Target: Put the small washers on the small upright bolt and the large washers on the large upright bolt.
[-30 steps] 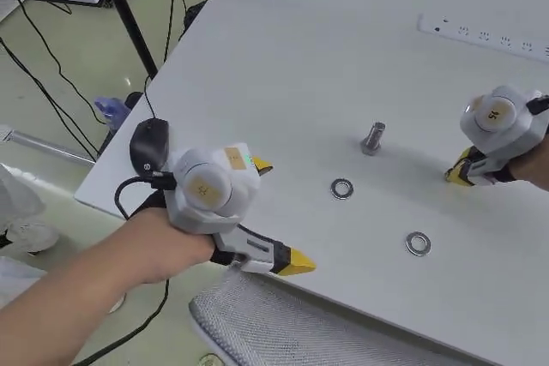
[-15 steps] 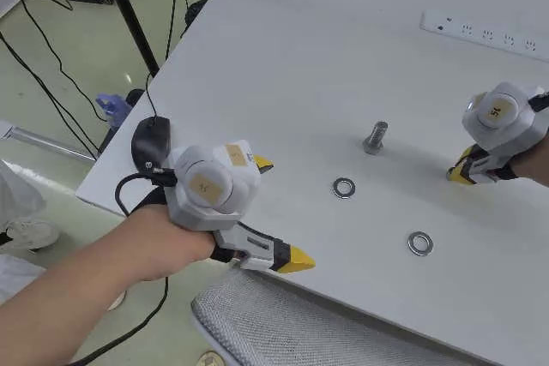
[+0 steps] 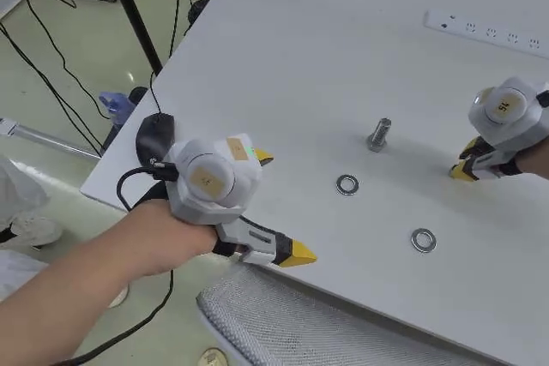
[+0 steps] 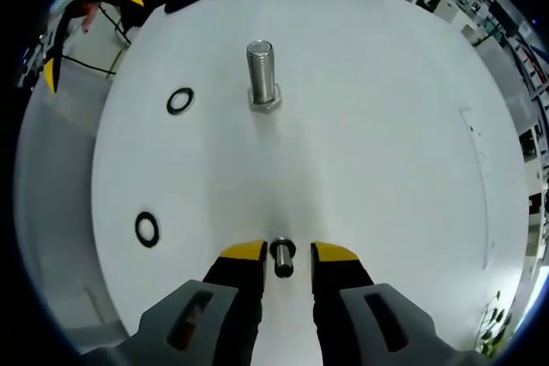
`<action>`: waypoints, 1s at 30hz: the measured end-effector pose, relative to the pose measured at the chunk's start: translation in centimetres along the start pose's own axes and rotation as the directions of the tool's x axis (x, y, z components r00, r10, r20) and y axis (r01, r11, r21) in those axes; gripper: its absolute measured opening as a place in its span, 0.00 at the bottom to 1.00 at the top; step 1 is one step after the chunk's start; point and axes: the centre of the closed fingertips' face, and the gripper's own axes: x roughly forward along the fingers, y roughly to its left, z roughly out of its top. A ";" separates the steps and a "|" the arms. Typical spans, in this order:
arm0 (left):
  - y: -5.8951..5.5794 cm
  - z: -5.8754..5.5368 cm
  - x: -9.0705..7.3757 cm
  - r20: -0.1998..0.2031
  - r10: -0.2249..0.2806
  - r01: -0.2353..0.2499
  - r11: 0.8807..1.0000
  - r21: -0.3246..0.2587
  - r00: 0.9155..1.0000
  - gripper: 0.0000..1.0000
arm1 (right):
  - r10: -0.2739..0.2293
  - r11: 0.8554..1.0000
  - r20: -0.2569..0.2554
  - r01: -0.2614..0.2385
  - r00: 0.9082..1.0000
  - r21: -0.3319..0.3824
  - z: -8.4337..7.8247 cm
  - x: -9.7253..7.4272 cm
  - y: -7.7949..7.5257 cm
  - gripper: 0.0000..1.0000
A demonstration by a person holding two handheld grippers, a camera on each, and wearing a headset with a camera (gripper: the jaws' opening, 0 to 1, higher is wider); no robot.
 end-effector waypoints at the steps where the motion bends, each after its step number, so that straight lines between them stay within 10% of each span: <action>1: -0.1 -0.1 -0.1 -0.001 -0.001 0.001 1.000 -0.001 1.000 0.93 | 0.007 1.000 0.003 -0.007 1.000 0.003 0.1 -0.1 0.1 0.24; 15: -0.5 -0.1 -1.0 0.002 -0.013 0.013 1.000 0.015 1.000 0.91 | -0.001 0.999 0.032 0.002 0.999 -0.046 1.5 -1.7 0.9 0.27; 30: -1.0 -0.4 -3.2 0.005 -0.025 0.025 0.998 0.054 1.000 0.90 | 0.009 0.995 0.044 -0.005 0.999 -0.099 3.4 -4.0 5.4 0.29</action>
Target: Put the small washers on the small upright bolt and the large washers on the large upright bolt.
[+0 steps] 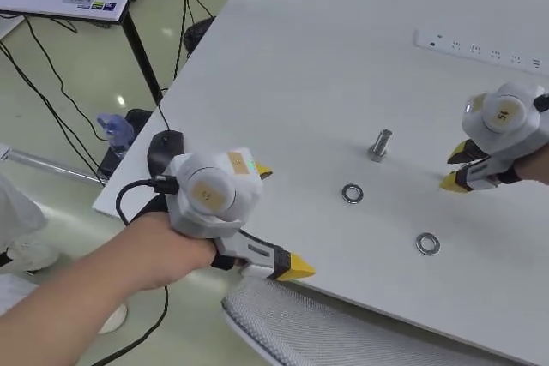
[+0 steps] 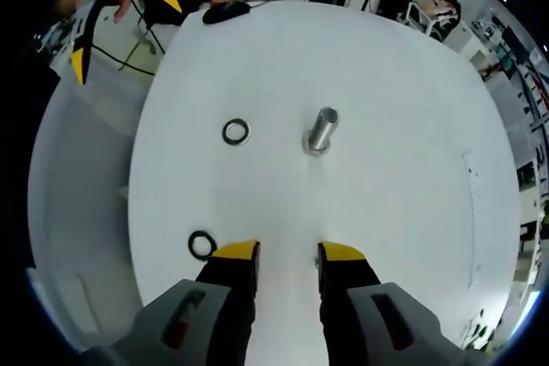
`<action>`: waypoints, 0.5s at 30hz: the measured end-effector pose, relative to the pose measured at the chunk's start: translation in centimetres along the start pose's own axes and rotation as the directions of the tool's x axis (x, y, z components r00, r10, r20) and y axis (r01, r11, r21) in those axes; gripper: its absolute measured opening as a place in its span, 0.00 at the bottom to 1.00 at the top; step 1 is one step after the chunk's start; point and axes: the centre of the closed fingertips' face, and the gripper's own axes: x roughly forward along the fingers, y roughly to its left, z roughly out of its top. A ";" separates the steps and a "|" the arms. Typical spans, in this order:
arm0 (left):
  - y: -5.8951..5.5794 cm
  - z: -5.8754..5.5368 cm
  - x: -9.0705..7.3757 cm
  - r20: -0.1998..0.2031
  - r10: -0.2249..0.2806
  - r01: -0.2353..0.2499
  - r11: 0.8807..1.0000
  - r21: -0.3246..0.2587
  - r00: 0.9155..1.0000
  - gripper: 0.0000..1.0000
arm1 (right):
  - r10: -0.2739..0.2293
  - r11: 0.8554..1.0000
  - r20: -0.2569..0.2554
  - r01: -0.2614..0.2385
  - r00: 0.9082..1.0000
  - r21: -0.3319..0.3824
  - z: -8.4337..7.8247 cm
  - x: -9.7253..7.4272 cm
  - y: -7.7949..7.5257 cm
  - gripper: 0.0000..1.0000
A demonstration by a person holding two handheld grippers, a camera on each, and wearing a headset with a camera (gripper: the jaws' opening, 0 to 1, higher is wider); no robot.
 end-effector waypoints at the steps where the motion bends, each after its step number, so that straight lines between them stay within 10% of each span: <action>1: -0.1 0.0 -0.1 -0.001 -0.002 0.002 1.000 0.005 1.000 0.91 | 0.003 1.000 0.001 -0.003 1.000 0.003 0.0 -0.1 0.3 0.29; 15: -1.1 1.6 -0.2 0.001 -0.014 0.014 0.998 0.054 1.000 0.92 | 0.023 0.999 -0.001 -0.023 1.000 0.049 -1.5 -1.0 4.9 0.34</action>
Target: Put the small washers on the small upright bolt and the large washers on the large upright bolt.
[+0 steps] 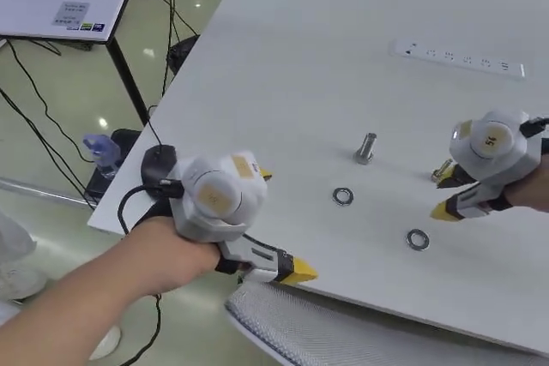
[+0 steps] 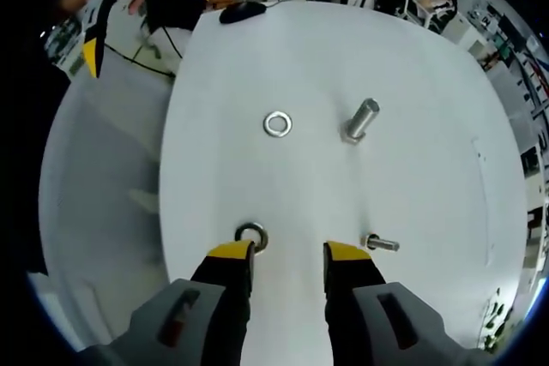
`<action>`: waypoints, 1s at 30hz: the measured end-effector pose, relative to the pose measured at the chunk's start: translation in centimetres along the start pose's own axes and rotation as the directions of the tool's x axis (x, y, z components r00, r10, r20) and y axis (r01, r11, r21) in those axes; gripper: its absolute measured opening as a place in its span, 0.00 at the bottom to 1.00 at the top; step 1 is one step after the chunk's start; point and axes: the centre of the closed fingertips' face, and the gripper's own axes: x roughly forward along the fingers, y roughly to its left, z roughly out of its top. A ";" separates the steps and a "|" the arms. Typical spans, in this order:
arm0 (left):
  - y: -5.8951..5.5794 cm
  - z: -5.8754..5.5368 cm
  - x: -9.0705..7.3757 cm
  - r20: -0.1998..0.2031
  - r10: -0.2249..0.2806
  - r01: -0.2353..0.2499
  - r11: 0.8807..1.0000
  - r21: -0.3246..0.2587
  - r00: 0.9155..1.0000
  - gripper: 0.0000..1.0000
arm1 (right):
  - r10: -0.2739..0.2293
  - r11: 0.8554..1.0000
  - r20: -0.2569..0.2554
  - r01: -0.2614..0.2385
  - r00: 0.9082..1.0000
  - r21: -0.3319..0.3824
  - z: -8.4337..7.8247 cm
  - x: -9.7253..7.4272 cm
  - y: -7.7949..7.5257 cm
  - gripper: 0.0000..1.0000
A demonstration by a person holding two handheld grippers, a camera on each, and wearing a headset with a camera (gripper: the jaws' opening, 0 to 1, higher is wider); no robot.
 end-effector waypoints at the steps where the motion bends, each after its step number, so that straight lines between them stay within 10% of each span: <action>1: 0.0 0.2 0.0 0.001 0.000 0.000 1.000 -0.001 1.000 0.92 | 0.001 1.000 -0.001 -0.001 1.000 -0.002 -0.1 -0.1 0.2 0.34; 15: -0.5 1.3 0.6 0.012 0.015 -0.015 1.000 -0.007 1.000 0.91 | 0.052 0.998 0.035 -0.053 0.998 0.037 -1.2 0.8 3.0 0.38; 30: -1.1 0.8 1.5 -0.005 -0.003 0.003 1.000 -0.007 1.000 0.90 | 0.044 0.997 0.047 -0.047 0.998 0.059 -1.9 4.7 2.8 0.39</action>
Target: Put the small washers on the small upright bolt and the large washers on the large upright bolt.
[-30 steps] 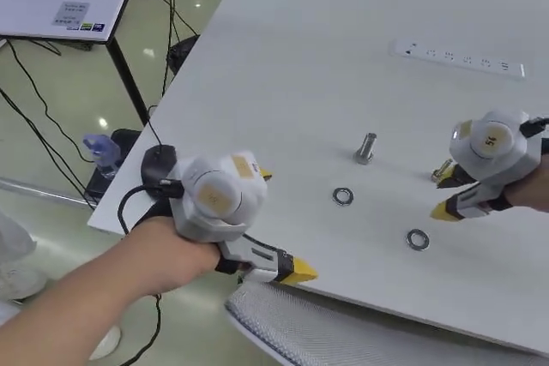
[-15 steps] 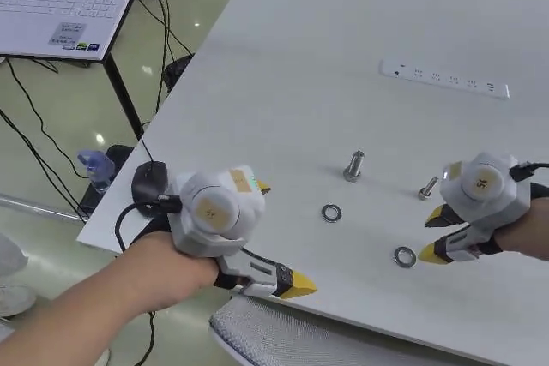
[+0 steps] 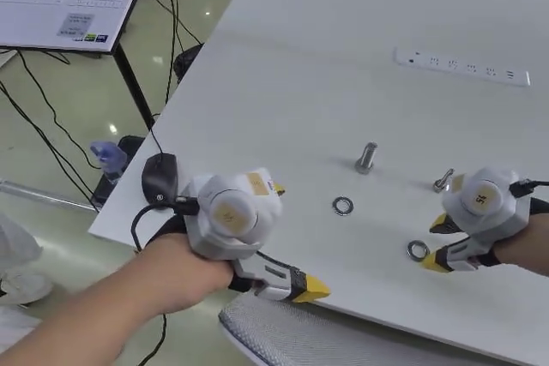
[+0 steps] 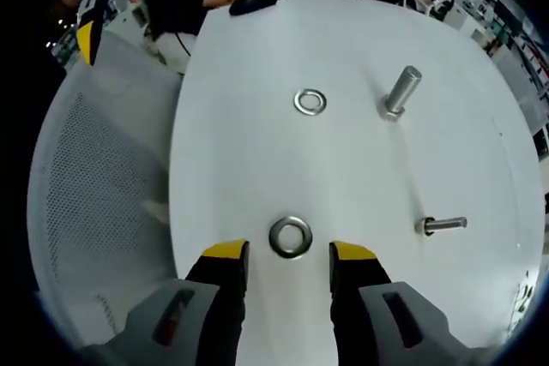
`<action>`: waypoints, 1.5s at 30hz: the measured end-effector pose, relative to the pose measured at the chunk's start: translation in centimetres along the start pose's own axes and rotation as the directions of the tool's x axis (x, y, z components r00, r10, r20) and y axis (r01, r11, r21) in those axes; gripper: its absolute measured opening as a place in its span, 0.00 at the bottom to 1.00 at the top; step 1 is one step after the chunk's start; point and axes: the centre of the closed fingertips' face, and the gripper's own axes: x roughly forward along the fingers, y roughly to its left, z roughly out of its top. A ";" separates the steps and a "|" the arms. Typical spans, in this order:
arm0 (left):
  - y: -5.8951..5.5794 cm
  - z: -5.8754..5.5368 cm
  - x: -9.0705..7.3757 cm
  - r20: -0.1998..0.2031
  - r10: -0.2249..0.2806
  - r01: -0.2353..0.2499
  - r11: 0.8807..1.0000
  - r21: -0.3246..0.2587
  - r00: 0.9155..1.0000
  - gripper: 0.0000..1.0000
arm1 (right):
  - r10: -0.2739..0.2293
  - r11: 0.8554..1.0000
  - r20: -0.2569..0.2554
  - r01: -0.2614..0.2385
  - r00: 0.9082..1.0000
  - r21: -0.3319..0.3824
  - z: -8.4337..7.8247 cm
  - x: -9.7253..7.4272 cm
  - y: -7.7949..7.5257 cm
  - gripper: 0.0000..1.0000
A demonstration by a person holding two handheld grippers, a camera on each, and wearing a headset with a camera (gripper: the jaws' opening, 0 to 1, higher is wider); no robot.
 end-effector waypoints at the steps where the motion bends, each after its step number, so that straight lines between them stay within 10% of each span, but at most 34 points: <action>1: 0.1 0.1 0.1 0.002 0.001 -0.001 1.000 -0.001 1.000 0.90 | -0.004 1.000 0.002 0.004 1.000 0.000 -0.1 0.5 -0.2 0.39; 21: 0.6 -0.4 0.3 -0.014 -0.008 0.008 1.000 -0.005 1.000 0.87 | -0.036 0.999 -0.012 0.035 0.999 -0.036 -0.3 1.7 -0.5 0.33; 45: 0.6 -1.1 0.0 -0.002 -0.005 0.005 1.000 -0.027 1.000 0.83 | -0.051 0.997 -0.161 0.041 0.986 -0.065 -0.5 2.1 -0.1 0.24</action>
